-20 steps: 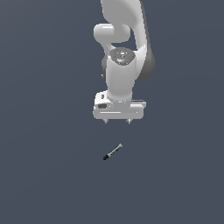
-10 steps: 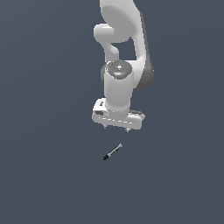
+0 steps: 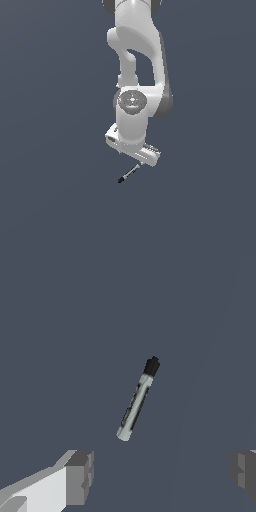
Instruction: Pick up the object and move it to a goal position.
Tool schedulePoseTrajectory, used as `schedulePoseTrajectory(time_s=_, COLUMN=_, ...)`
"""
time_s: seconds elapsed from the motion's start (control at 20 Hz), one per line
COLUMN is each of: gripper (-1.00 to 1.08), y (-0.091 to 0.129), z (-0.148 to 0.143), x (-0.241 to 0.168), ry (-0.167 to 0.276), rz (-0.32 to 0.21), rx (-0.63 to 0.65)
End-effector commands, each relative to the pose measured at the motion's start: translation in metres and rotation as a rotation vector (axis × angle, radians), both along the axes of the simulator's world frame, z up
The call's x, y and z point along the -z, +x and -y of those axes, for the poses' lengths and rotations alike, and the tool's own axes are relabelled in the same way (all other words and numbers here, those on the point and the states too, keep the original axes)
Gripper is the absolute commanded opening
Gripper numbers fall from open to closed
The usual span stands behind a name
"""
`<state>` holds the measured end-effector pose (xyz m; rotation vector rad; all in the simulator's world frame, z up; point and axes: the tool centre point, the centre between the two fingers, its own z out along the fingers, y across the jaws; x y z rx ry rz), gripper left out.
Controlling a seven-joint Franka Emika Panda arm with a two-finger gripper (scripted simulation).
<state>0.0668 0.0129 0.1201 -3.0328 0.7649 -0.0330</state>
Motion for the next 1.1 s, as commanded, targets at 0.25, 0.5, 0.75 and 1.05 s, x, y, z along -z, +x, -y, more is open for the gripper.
schedulePoseTrajectory(time_s=0.25, gripper=1.0, y=0.017, z=0.005, x=0.031, ry=0.001, rz=-0.014, rx=0.209)
schedulePoseTrajectory(time_s=0.5, gripper=1.0, y=0.024, z=0.007, x=0.046, ry=-0.001, rz=-0.02, rx=0.307)
schedulePoseTrajectory(time_s=0.75, gripper=1.0, y=0.028, z=0.008, x=0.056, ry=-0.002, rz=-0.024, rx=0.368)
schedulePoseTrajectory(time_s=1.05, gripper=1.0, y=0.029, z=0.008, x=0.06, ry=-0.003, rz=-0.025, rx=0.394)
